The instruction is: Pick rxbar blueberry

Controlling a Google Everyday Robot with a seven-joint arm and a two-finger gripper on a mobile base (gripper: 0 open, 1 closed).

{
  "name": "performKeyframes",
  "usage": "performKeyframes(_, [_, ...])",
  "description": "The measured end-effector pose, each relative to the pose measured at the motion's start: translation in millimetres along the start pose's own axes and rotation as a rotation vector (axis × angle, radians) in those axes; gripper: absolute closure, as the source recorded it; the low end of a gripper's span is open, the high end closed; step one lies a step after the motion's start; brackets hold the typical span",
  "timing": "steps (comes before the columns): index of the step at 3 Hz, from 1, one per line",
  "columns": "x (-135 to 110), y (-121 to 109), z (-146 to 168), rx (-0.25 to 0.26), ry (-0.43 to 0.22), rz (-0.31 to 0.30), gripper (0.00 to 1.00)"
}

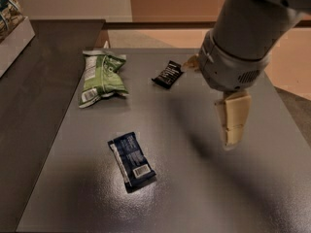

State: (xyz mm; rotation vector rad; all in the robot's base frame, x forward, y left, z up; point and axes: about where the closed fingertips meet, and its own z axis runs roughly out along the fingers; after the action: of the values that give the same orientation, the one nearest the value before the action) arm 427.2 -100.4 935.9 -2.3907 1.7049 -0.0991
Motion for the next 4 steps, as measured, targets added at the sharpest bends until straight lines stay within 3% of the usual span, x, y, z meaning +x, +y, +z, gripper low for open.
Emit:
performKeyframes(3, [-110.0, -0.4, 53.8, -0.129, -0.166, -0.547, 0.0])
performKeyframes(4, [-127.7, 1.0, 63.8, -0.153, -0.198, -0.645, 0.0])
